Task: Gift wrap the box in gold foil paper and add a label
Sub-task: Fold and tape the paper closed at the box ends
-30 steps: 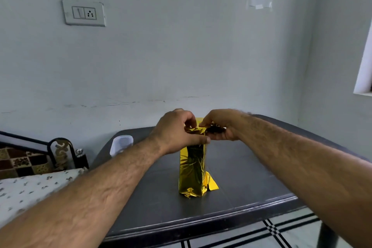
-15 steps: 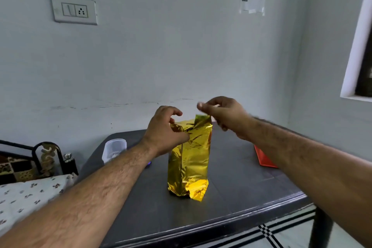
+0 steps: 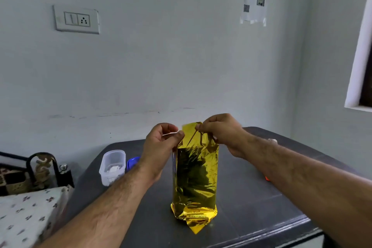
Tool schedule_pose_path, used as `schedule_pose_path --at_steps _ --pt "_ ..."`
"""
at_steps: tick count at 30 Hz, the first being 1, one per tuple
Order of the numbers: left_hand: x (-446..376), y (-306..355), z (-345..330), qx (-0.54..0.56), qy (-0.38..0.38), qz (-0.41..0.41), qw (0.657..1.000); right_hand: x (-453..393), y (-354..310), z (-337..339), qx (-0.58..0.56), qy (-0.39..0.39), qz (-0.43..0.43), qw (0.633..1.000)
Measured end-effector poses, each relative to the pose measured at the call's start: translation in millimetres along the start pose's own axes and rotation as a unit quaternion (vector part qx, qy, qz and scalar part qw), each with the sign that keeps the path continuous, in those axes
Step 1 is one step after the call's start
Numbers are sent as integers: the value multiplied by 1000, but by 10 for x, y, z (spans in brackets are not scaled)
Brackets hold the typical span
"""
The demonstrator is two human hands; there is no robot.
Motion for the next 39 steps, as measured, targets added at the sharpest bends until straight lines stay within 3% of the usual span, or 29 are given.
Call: schedule_pose_path --at_steps 5,9,12,18,23,27,34,39 --pt "11 51 33 4 56 -21 998 30 73 -14 -61 40 -54 996" --pt "129 169 -126 -126 1 -84 988 52 89 -22 -75 70 -58 993" --pt "124 143 -203 -141 -6 -63 988 61 97 -38 -73 86 -61 992" --pt "60 -7 -181 -65 16 18 998 38 154 -40 -67 80 -36 994" --pt "36 -124 -174 15 34 95 995 50 99 -106 -94 -27 11 995" --pt "73 -134 -255 39 7 122 992 44 73 -99 -71 -26 23 997" --pt "129 -19 -245 44 -14 81 996 -10 142 -62 -105 -6 -16 994" --pt "231 46 -219 -53 -64 11 996 -18 88 -25 -68 13 5 998"
Point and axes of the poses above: each hand's wrist, its own x-axis away from the middle knuckle, its own z-axis out of the back of the hand, y = z × x, the point moved 9 cm from there along -x, towards the middle knuckle, and after that the axes turned 2 degrees about x, right-handed, at the moved point
